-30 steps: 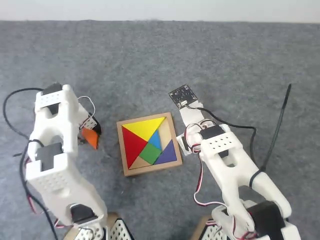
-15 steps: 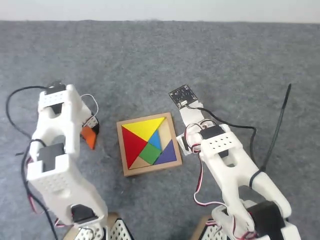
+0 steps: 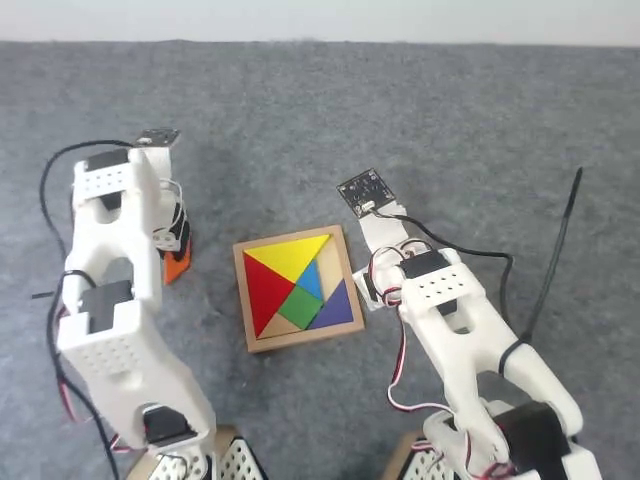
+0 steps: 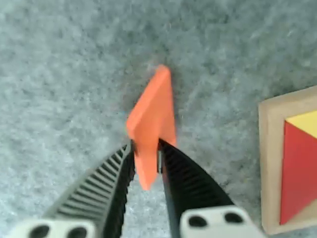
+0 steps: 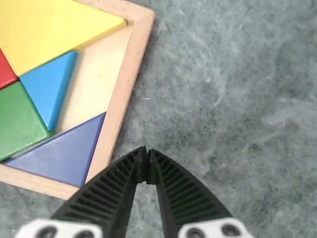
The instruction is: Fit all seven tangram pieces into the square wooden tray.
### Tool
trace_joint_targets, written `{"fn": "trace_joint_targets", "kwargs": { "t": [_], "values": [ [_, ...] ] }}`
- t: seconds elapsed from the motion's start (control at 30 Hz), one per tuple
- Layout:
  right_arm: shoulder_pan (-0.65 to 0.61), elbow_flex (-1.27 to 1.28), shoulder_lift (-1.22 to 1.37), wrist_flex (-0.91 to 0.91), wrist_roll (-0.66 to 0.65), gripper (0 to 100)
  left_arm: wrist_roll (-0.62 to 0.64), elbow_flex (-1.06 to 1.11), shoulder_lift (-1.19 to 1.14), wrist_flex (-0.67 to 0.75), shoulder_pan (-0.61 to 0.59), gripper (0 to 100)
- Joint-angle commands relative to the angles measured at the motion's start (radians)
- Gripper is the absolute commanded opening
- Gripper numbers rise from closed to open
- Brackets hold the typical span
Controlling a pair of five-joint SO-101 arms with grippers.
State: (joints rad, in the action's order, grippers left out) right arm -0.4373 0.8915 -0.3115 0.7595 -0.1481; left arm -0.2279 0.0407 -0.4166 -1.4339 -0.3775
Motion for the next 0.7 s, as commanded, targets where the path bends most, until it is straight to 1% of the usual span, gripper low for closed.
{"fn": "trace_joint_targets", "kwargs": {
  "t": [0.0, 0.07, 0.17, 0.23, 0.27, 0.37, 0.5, 0.57, 0.67],
  "values": [
    [-0.004, -0.032, -0.058, 0.012, -0.009, 0.8, 0.002, -0.058, 0.005, -0.023, -0.006, 8],
    [-0.004, -0.032, -0.058, 0.012, -0.009, 0.8, 0.034, -0.054, 0.003, -0.021, -0.006, 12],
    [-0.004, -0.032, -0.058, 0.012, -0.009, 0.8, 0.149, -0.053, 0.003, -0.028, -0.006, 25],
    [-0.004, -0.032, -0.058, 0.012, -0.009, 0.8, 0.195, -0.044, 0.003, -0.021, 0.0, 32],
    [-0.004, -0.032, -0.058, 0.012, -0.009, 0.8, 0.21, -0.035, 0.003, -0.017, 0.0, 33],
    [-0.004, -0.032, -0.058, 0.012, -0.009, 0.8, 0.295, 0.01, 0.003, 0.029, -0.018, 33],
    [-0.004, -0.032, -0.058, 0.012, -0.009, 0.8, 0.471, 0.087, 0.003, 0.095, -0.081, 27],
    [-0.004, -0.032, -0.058, 0.012, -0.009, 0.8, 0.503, 0.11, 0.005, 0.11, -0.087, 24],
    [-0.004, -0.032, -0.058, 0.012, -0.009, 0.8, 0.517, 0.116, 0.005, 0.13, -0.074, 22]
  ]
}}
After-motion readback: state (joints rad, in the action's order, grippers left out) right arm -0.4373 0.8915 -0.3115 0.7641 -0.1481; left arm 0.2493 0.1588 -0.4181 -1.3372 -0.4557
